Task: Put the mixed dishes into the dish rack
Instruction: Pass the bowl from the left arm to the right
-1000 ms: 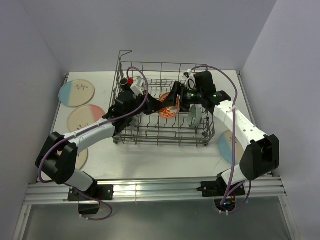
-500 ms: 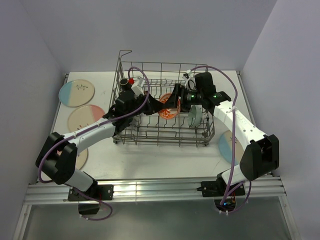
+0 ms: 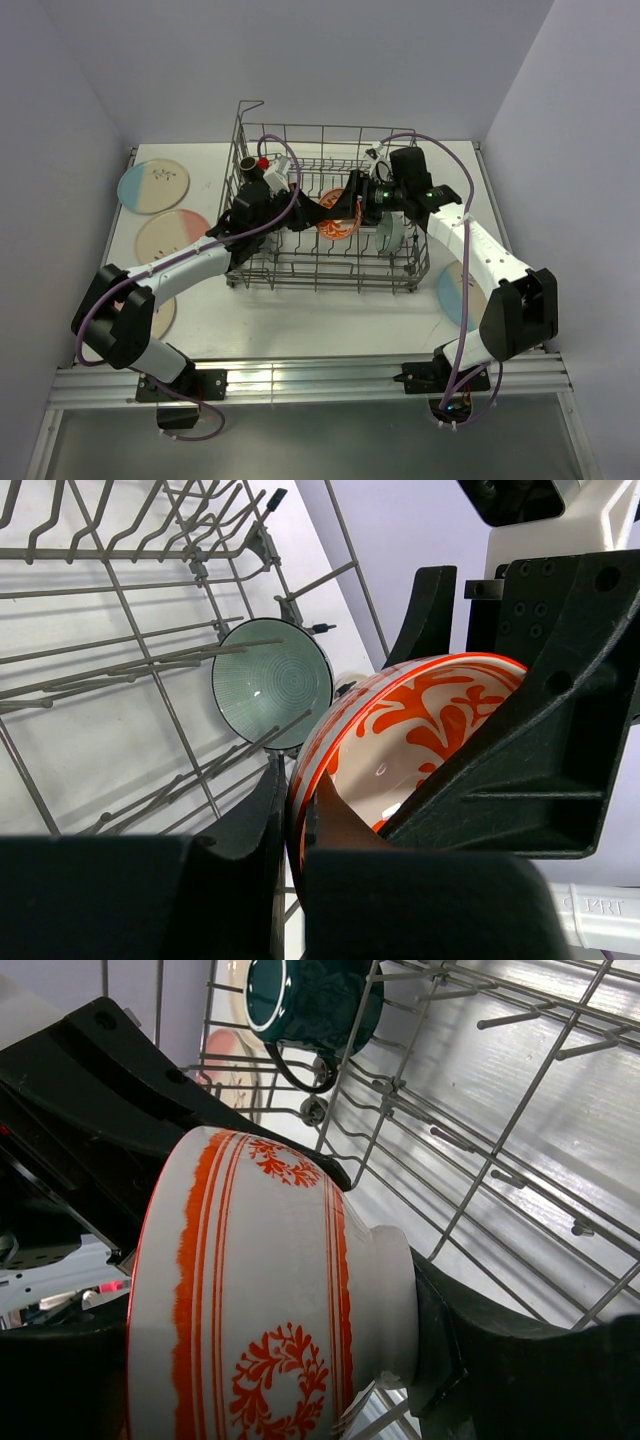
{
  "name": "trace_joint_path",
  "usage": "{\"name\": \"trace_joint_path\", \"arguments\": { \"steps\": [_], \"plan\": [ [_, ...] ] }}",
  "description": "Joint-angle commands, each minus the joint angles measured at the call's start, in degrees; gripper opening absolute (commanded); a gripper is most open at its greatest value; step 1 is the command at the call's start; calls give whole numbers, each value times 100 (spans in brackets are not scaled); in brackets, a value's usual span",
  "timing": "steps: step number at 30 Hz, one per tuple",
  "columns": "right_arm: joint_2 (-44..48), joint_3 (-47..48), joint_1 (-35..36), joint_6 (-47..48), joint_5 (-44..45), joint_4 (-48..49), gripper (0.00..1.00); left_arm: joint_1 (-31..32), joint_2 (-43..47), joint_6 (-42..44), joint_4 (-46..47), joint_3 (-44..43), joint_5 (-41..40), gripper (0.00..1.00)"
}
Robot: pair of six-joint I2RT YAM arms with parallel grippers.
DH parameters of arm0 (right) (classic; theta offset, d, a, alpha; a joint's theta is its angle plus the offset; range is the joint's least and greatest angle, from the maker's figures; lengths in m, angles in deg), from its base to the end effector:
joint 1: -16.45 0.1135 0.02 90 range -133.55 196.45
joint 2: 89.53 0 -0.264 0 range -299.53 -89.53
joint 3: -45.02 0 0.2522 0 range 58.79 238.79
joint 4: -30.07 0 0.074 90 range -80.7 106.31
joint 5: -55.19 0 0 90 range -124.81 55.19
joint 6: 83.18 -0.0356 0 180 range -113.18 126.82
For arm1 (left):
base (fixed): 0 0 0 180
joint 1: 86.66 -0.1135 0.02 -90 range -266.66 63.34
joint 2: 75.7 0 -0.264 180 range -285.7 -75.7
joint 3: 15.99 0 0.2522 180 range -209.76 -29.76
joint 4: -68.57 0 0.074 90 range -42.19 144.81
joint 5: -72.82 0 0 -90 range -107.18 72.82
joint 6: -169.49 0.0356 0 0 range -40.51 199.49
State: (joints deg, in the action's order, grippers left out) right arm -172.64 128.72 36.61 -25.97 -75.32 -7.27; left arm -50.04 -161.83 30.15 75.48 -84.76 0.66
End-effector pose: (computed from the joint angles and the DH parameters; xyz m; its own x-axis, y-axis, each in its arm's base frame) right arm 0.2938 0.1325 0.3177 -0.8787 0.1160 -0.4631 -0.3268 0.5609 0.7607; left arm 0.2736 -0.2169 0.2821 -0.7090 -0.3728 -0.5986 0.4171 0.4628 -0.7822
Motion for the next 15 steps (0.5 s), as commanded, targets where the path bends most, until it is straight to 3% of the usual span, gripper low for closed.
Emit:
{"name": "trace_joint_path", "arguments": {
  "steps": [1,2,5,11,15],
  "plan": [
    [251,82,-47,-140,-677,529,24,91,-1,83,306,-239,26,0],
    [252,73,-56,-139,-712,538,40,100,-1,83,324,-230,35,0],
    [269,99,-100,-87,-765,521,74,100,17,91,350,-213,26,0],
    [278,161,-293,133,-1011,503,94,100,61,144,324,-160,0,0],
    [313,117,-355,177,-1134,547,94,100,35,153,324,-186,8,0]
  ]
}}
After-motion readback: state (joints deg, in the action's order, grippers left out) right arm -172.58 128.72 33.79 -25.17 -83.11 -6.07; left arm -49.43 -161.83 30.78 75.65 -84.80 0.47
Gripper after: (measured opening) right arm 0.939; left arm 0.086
